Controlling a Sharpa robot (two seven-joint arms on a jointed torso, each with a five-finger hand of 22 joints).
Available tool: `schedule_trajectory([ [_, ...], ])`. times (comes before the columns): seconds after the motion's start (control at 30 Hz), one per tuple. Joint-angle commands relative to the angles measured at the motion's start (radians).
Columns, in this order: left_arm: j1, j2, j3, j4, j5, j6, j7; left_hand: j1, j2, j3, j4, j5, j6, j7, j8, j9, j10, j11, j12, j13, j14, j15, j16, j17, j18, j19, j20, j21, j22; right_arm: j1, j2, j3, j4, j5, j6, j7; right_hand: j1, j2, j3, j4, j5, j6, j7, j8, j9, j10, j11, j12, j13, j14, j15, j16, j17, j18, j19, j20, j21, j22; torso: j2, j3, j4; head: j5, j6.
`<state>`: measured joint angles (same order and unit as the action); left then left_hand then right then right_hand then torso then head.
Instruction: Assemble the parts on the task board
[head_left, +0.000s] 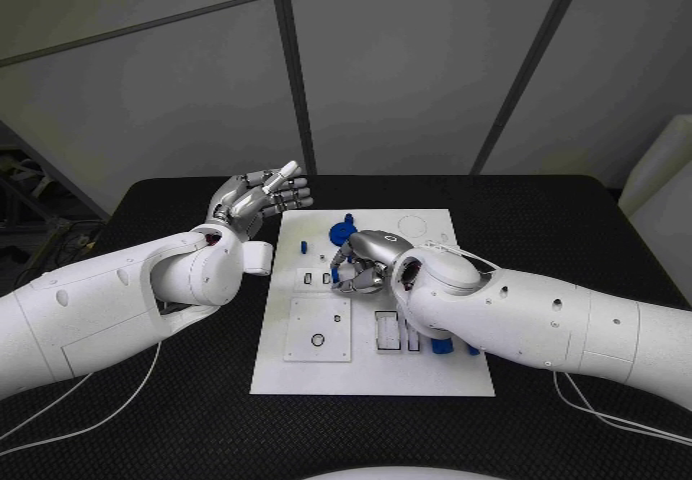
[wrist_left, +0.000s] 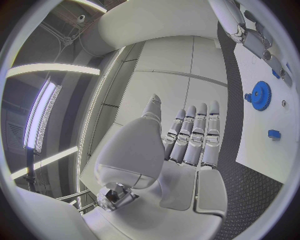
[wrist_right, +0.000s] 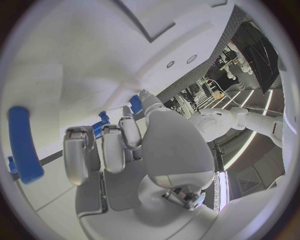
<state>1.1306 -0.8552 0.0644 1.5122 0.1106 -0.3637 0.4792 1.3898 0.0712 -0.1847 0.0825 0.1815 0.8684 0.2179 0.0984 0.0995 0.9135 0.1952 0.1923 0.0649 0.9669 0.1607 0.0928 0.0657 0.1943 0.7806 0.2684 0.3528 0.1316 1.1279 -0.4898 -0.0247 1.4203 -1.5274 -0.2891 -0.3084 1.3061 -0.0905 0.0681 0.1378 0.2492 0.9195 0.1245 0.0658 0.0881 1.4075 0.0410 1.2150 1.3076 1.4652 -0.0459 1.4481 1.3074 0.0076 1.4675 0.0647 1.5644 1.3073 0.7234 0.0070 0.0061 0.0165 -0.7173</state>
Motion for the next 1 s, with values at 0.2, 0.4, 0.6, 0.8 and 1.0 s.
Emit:
schedule_trajectory([
  [0.2, 0.002, -0.001, 0.001, -0.003, -0.055, 0.016, -0.026, -0.004, 0.013, -0.005, -0.009, 0.0, 0.028, 0.018, 0.005, 0.007, 0.027, -0.005, 0.0, 0.002, 0.005, 0.003, -0.003, 0.0, -0.014, -0.003, 0.0, -0.004, -0.002, -0.003, -0.032, -0.002, 0.04, 0.014, -0.088, 0.036, 0.008, -0.082, -0.033, 0.102, 0.006, -0.056, 0.012, -0.003, -0.02, -0.018, 0.009, -0.029, -0.022, 0.046, 0.017, -0.021, -0.013, -0.008, 0.103, 0.017, 0.006, 0.263, -0.002, 0.0017, 0.0011, 0.002, 0.002],
  [0.4, 0.002, -0.008, 0.001, -0.011, -0.15, 0.028, -0.089, -0.014, 0.036, -0.018, -0.019, 0.019, 0.112, -0.021, 0.027, 0.022, 0.126, -0.045, 0.026, 0.003, 0.141, -0.042, 0.047, 0.022, -0.008, 0.076, -0.036, 0.039, 0.008, -0.006, -0.114, -0.001, 0.131, 0.114, -0.202, 0.159, 0.062, -0.133, -0.08, 0.159, 0.014, -0.266, 0.02, -0.016, -0.036, -0.05, 0.014, -0.101, -0.078, 0.03, 0.023, -0.058, -0.071, 0.0, 0.084, 0.023, -0.014, 0.235, -0.004, 0.0016, -0.0042, 0.006, 0.007],
  [0.6, 0.001, -0.009, 0.001, -0.024, -0.274, 0.063, -0.196, -0.019, 0.055, -0.036, -0.012, 0.039, 0.189, -0.068, 0.04, 0.03, 0.255, -0.098, 0.053, 0.007, 0.291, -0.098, 0.106, 0.066, -0.007, 0.185, -0.089, 0.103, 0.031, -0.003, -0.215, 0.021, 0.227, 0.294, -0.258, 0.269, 0.086, -0.101, -0.061, 0.155, 0.005, -0.14, -0.003, 0.012, -0.02, -0.106, -0.012, -0.242, -0.189, 0.003, 0.001, -0.134, -0.174, 0.032, 0.003, 0.003, -0.107, 0.116, -0.014, 0.0044, -0.0088, 0.014, 0.008],
  [0.8, 0.001, -0.019, 0.001, -0.028, -0.484, 0.165, -0.381, -0.025, 0.062, -0.057, 0.003, 0.075, 0.27, -0.116, 0.058, 0.059, 0.39, -0.153, 0.064, 0.015, 0.461, -0.164, 0.22, 0.159, -0.008, 0.312, -0.153, 0.199, 0.076, 0.017, -0.303, 0.045, 0.272, 0.521, -0.283, 0.378, 0.158, -0.058, -0.013, 0.141, 0.071, 0.009, -0.001, 0.038, -0.011, -0.266, -0.002, -0.585, -0.461, -0.11, 0.009, -0.458, -0.55, 0.103, -0.191, 0.008, -0.388, -0.193, -0.029, 0.0093, -0.0102, 0.017, 0.006],
  [1.0, 0.011, -0.018, 0.002, -0.027, -0.699, 0.205, -0.553, -0.041, 0.049, -0.089, 0.016, 0.039, 0.307, -0.153, 0.064, 0.101, 0.552, -0.201, 0.12, 0.077, 0.545, -0.22, 0.574, 0.485, -0.011, 0.41, -0.209, 0.326, 0.148, 0.054, -0.368, 0.054, 0.258, 0.665, -0.305, 0.44, 0.17, -0.057, 0.002, 0.139, 0.076, 0.03, 0.0, 0.015, -0.019, -0.257, 0.0, -0.655, -0.559, -0.119, 0.011, -0.686, -0.74, 0.133, -0.244, 0.012, -0.584, -0.378, -0.044, 0.0164, -0.0138, 0.026, -0.002],
])
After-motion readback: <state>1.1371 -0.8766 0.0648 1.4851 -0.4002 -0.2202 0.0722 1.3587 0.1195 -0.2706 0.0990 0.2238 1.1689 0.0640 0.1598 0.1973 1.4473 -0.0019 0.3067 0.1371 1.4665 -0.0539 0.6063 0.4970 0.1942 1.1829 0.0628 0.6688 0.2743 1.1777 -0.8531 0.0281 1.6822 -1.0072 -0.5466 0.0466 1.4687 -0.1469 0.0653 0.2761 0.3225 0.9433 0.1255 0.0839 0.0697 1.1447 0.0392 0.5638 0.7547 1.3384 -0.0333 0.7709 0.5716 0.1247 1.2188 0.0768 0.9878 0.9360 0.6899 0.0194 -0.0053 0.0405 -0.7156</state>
